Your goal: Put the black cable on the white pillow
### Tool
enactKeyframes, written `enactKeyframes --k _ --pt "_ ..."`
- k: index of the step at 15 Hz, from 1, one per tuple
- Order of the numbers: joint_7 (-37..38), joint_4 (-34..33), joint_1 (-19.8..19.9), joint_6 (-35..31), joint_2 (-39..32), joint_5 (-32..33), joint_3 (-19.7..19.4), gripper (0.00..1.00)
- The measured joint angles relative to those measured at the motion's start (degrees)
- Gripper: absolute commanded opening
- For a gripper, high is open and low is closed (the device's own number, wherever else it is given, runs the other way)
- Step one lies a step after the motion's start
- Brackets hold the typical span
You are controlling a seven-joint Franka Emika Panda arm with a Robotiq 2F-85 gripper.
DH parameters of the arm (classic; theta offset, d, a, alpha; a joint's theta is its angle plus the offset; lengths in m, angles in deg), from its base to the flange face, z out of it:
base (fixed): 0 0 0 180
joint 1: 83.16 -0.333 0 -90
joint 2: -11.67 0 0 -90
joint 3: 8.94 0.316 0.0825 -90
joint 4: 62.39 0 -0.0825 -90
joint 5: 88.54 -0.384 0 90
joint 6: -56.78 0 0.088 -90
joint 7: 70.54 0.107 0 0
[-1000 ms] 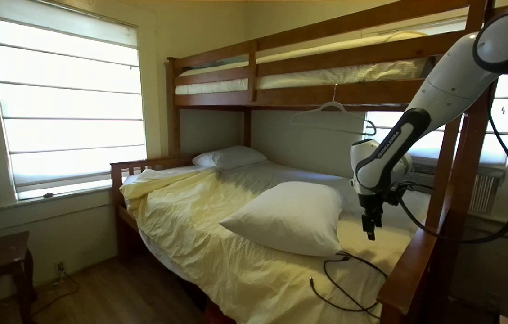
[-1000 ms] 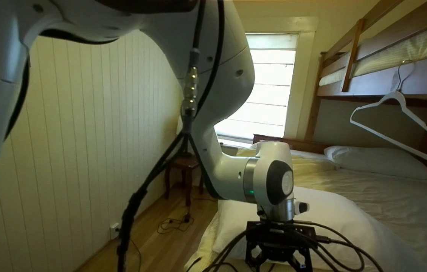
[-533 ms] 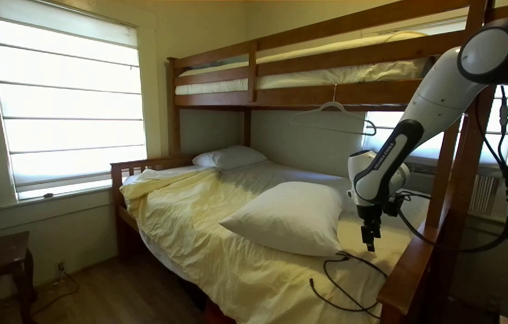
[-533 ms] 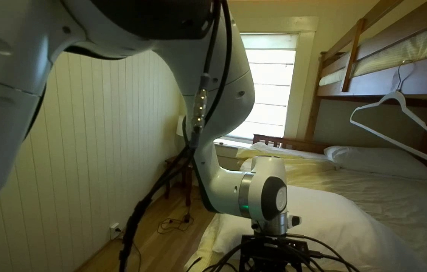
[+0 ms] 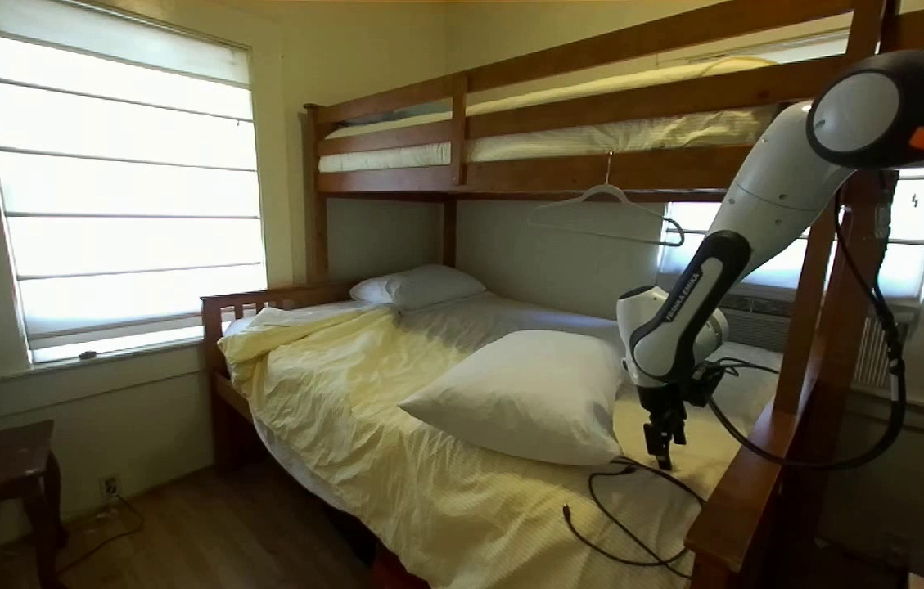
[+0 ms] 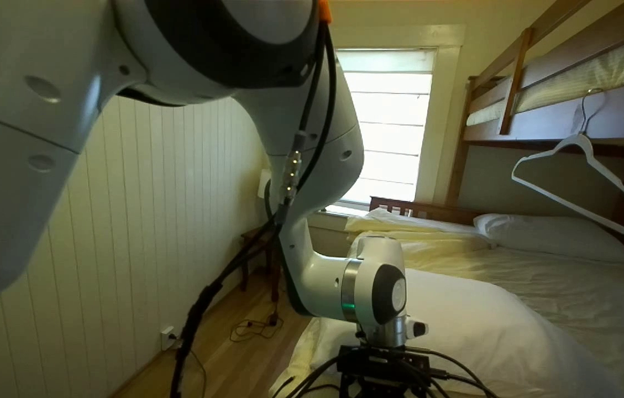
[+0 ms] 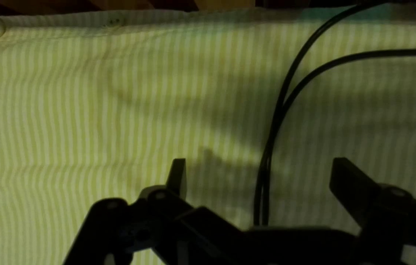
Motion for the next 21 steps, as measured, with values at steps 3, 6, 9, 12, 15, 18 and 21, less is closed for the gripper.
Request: enactKeyframes --k 3,6,9,12,15,18,21 --pt "-3.19 0.03 0.57 -0.85 -0.05 -0.04 0.47 1.0" --pt "-13.57 0.04 3.92 -1.29 -0.16 -2.38 3.5 1.0" --pt "-19.84 -0.26 6.34 -1.14 -1.08 -4.53 5.15 1.0" --pt "-22.55 -1.66 7.43 -0.26 -3.08 -6.01 5.72 0.74" --pt "-23.12 -3.48 7.61 0.85 -5.13 -6.67 5.73 0.52" --pt "-23.11 -4.95 7.61 1.76 -6.38 -6.8 5.74 0.32" --pt "-22.17 -6.04 7.6 3.8 -6.76 -6.93 5.73 0.11"
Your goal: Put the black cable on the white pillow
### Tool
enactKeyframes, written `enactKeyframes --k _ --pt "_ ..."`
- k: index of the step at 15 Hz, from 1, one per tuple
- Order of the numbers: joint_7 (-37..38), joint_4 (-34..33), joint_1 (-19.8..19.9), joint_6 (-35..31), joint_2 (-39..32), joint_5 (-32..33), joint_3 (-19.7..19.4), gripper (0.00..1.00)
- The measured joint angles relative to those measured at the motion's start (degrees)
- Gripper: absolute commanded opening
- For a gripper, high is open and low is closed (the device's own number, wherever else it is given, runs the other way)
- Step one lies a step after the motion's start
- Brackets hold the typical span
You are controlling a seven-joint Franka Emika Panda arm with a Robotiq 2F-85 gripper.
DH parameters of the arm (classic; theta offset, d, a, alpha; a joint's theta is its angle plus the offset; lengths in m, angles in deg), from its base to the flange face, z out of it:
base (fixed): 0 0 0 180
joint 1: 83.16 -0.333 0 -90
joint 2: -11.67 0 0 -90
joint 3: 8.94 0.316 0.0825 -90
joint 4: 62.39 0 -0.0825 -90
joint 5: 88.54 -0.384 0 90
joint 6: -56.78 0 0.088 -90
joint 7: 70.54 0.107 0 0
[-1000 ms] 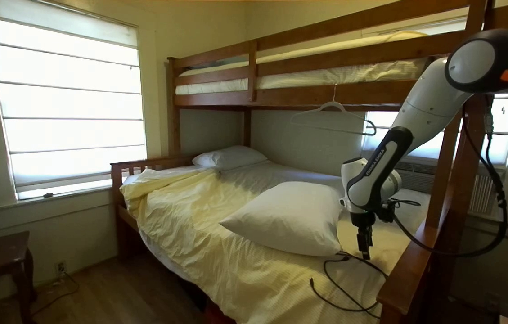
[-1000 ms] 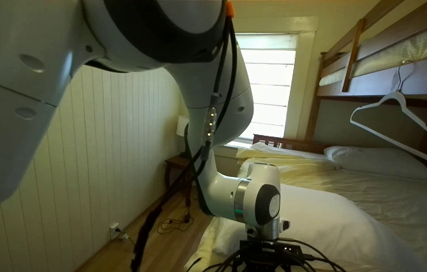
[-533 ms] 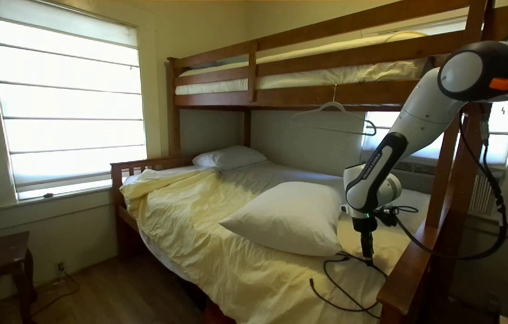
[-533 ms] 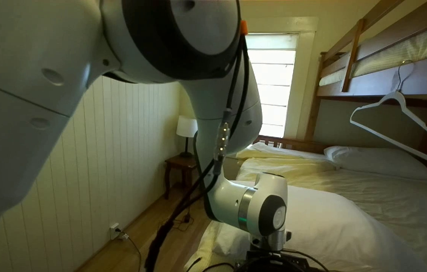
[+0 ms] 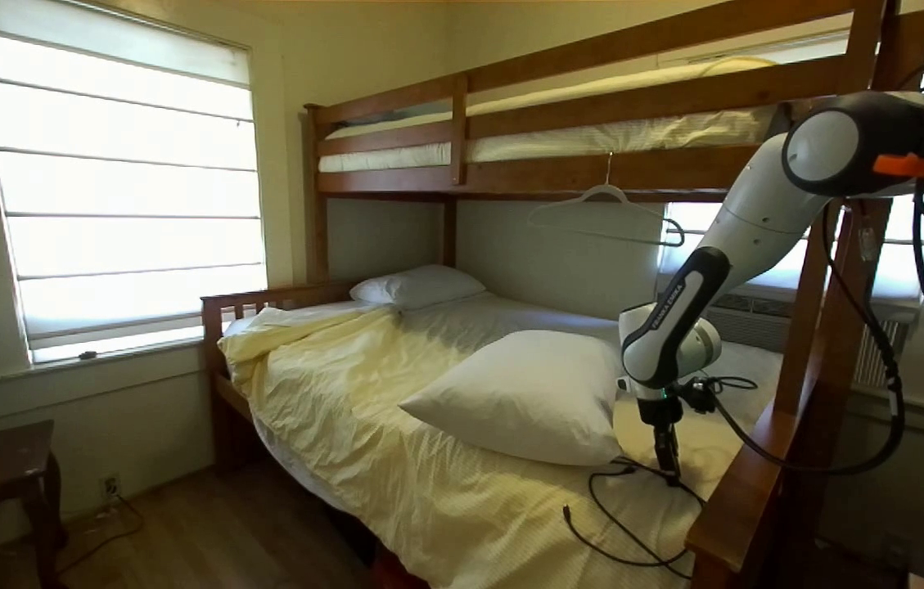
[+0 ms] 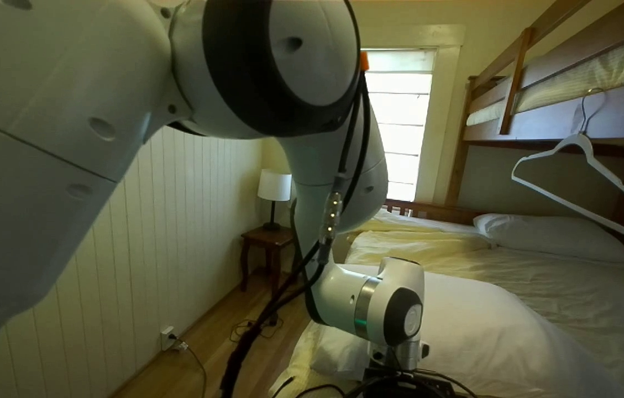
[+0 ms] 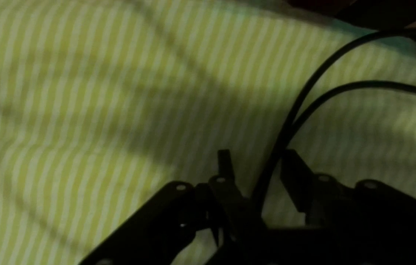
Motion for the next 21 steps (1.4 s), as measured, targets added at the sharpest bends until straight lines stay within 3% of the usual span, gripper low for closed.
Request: enactKeyframes --k 1,3,12,16,21 --pt "0.36 -0.45 -0.01 1.22 -0.06 -0.07 0.0 0.03" --pt "1.03 -1.3 -0.03 3.38 -0.16 -0.16 0.0 0.0" --pt "0.29 -2.59 0.63 5.84 1.4 -3.39 0.72 0.01" --pt "-5.65 1.02 3.26 2.56 9.93 -9.99 1.74 0.01" --pt "-17.27 5.99 5.83 0.13 22.46 -23.81 0.99 0.01"
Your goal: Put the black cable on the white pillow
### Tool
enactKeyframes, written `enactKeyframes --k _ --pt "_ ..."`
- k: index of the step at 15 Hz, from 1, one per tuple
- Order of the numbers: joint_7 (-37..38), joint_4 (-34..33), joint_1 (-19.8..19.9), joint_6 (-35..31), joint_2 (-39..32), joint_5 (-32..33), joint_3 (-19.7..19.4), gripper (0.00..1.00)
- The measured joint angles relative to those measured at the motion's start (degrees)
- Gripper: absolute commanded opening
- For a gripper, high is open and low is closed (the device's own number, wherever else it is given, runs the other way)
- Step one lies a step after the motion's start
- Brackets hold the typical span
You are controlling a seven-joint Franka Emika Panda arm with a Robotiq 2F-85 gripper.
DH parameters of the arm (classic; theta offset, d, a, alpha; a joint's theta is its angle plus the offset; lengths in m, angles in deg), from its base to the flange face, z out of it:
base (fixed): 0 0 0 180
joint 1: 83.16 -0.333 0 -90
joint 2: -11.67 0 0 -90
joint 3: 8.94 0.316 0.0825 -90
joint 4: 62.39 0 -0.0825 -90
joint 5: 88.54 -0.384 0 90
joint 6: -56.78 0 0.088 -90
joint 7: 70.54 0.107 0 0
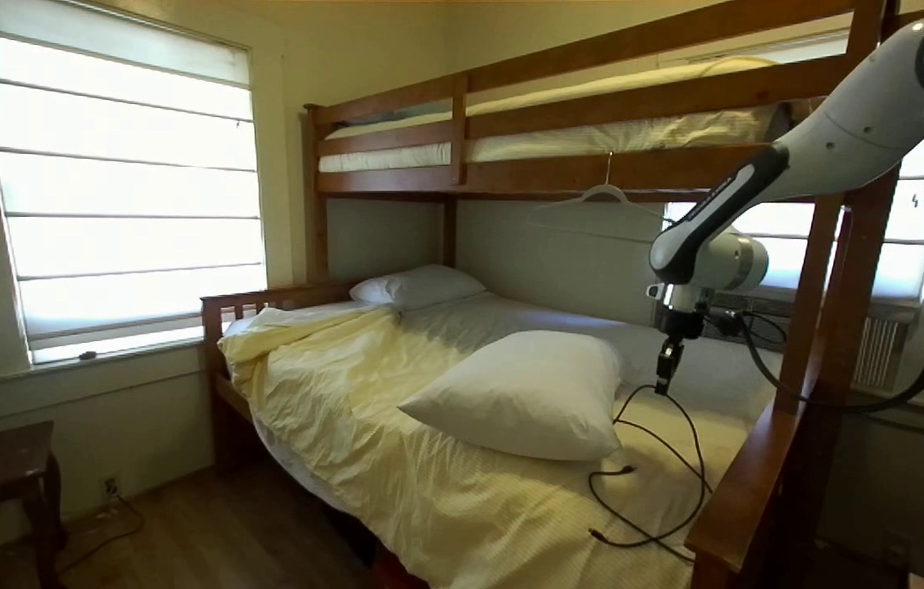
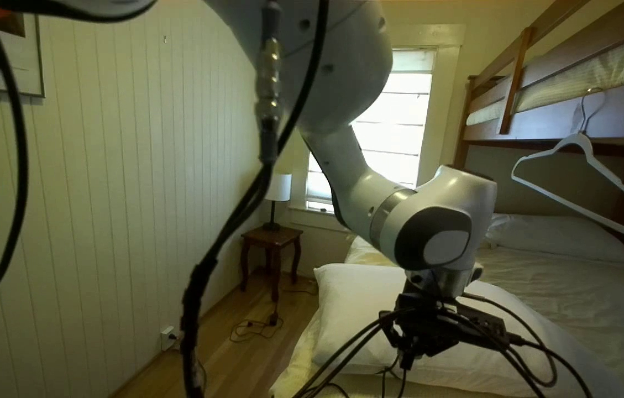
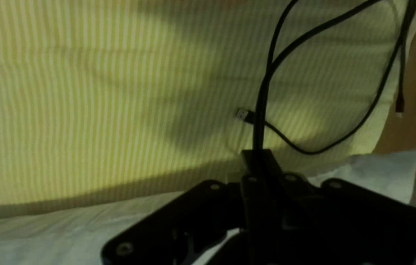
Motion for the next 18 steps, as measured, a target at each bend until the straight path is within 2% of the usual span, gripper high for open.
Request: enactKeyframes --k 2,3,4,7,11,12,14,18 --pt "-3.01 0.8 -0.2 -0.03 3.75 -5.64 -1.2 0.01" --pt "-3.06 0.8 -0.5 0.1 4.77 -6.51 -1.89 0.01" --pt "-2.45 0.74 -1.05 0.35 5.17 -6.36 -2.68 0.05" --pt "1.44 0.73 -2.85 0.15 2.59 -3.06 -4.2 0.05" --pt "2.0 0.46 -3.31 -0.42 0.95 -2.75 -4.41 0.05" --pt "2.0 0.41 -3.31 -0.42 0.96 -2.72 -4.47 0.01" --pt "2.0 0.42 -3.33 -0.42 0.98 -2.71 -4.57 0.01" --pt "2.07 -3.09 -4.08 -2.93 1.81 -8.25 -4.12 0.01"
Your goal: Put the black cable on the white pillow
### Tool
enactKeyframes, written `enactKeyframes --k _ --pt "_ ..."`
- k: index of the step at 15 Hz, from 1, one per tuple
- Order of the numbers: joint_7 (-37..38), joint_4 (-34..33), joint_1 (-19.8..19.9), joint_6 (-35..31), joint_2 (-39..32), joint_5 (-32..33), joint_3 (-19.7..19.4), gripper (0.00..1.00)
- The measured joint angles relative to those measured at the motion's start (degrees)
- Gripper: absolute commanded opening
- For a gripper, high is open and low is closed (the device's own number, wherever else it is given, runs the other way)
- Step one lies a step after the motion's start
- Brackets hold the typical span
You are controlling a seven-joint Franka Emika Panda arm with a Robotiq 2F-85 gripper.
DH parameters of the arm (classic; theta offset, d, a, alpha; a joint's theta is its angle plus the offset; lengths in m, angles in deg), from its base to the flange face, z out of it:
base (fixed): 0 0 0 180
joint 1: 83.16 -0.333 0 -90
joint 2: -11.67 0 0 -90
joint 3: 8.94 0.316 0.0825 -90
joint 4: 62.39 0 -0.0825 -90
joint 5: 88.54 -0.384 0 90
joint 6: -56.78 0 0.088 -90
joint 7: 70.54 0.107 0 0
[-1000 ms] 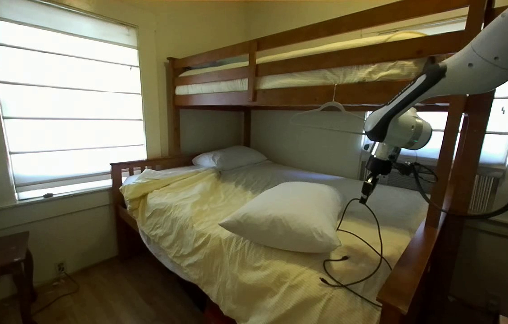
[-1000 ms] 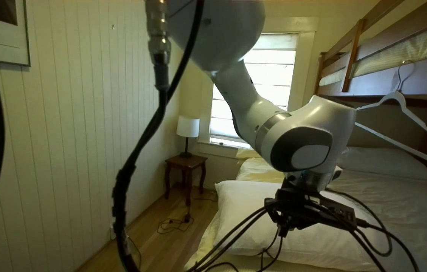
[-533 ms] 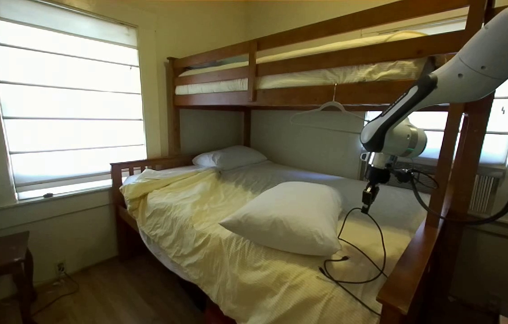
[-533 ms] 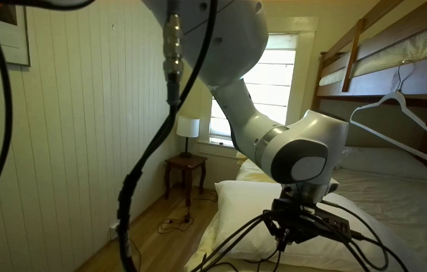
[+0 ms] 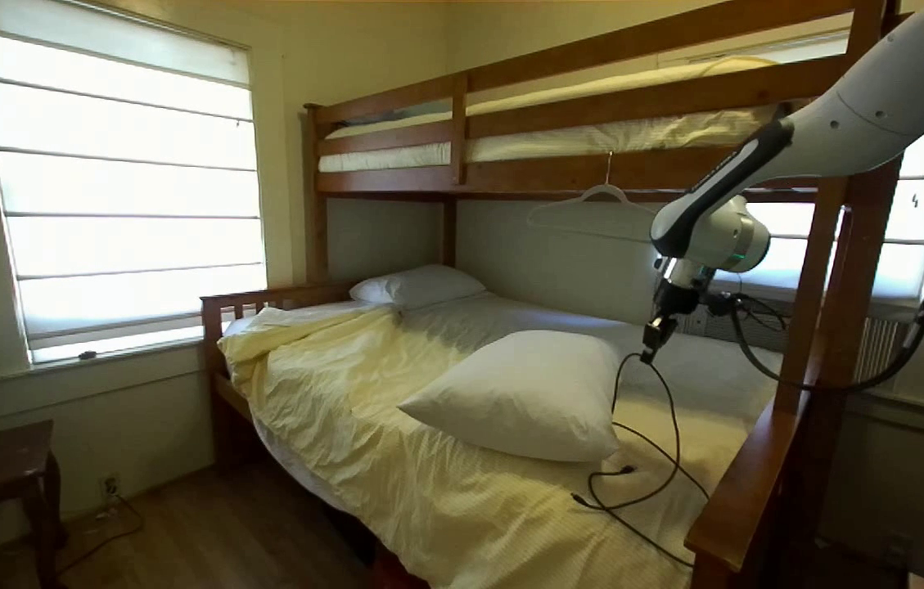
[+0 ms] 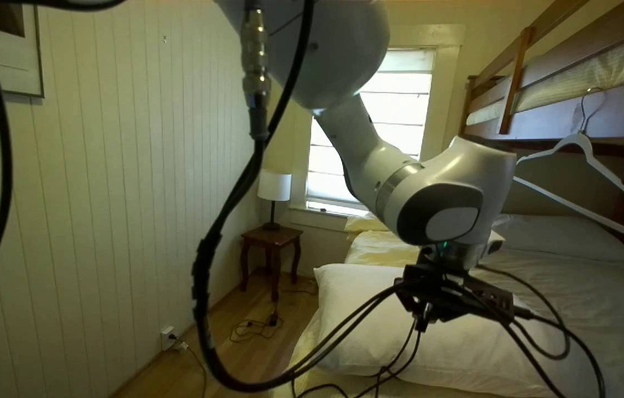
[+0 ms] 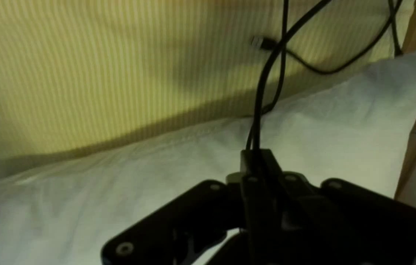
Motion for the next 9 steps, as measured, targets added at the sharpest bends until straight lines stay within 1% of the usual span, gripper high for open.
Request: enactKeyframes --k 4,9 --pt "-0.07 -8.57 -0.87 -0.57 3.19 -1.48 0.04 0.01" --pt "-2.46 -21.45 -0.99 -0.72 5.57 -4.38 -0.8 0.01"
